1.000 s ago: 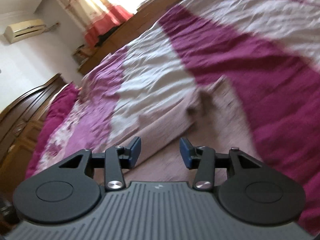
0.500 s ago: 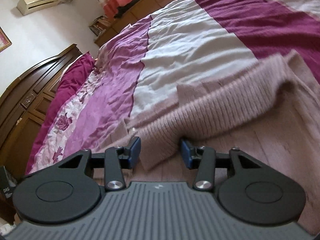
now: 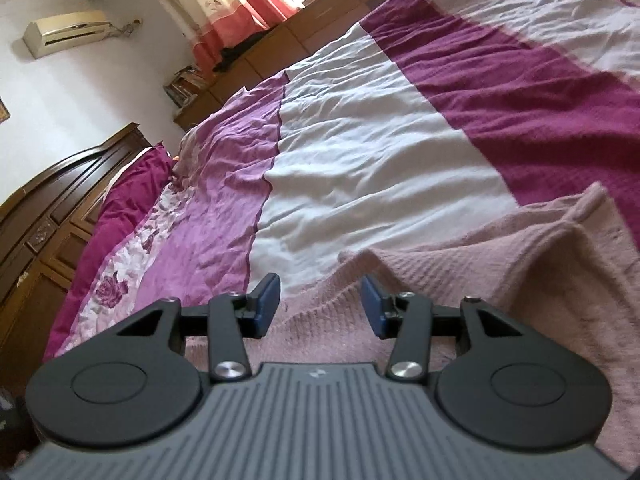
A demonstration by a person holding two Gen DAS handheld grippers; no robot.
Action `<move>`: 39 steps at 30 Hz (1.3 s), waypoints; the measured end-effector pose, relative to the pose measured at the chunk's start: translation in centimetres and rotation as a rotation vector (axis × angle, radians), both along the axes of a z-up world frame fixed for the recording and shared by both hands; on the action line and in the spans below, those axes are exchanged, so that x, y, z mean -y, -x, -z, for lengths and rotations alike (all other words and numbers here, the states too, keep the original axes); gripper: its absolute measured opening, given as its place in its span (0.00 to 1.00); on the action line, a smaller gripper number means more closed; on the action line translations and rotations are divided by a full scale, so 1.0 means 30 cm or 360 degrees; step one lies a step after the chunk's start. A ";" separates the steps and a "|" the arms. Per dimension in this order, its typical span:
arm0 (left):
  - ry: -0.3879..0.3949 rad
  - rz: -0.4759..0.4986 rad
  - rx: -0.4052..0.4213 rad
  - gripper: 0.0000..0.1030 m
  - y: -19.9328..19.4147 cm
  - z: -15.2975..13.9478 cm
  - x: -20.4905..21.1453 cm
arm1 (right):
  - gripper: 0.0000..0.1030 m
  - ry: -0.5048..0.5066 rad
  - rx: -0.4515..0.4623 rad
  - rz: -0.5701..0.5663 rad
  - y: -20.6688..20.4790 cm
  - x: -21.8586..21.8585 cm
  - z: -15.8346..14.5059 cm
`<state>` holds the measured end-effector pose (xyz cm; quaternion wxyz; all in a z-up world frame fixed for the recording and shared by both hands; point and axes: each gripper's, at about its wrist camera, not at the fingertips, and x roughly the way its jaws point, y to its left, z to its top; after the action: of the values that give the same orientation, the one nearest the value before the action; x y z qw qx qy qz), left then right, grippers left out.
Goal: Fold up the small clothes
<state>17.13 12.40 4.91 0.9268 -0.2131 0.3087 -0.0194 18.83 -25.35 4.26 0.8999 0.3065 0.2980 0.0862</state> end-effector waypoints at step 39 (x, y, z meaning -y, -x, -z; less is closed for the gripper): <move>-0.0309 0.0184 -0.0175 0.33 0.200 0.045 0.101 | 0.54 0.0493 -0.0102 -0.0109 0.077 0.124 0.023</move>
<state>11.13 9.37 3.56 0.9220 -0.1049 0.3714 -0.0312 16.52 -29.07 3.56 0.9230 0.1563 0.3466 0.0599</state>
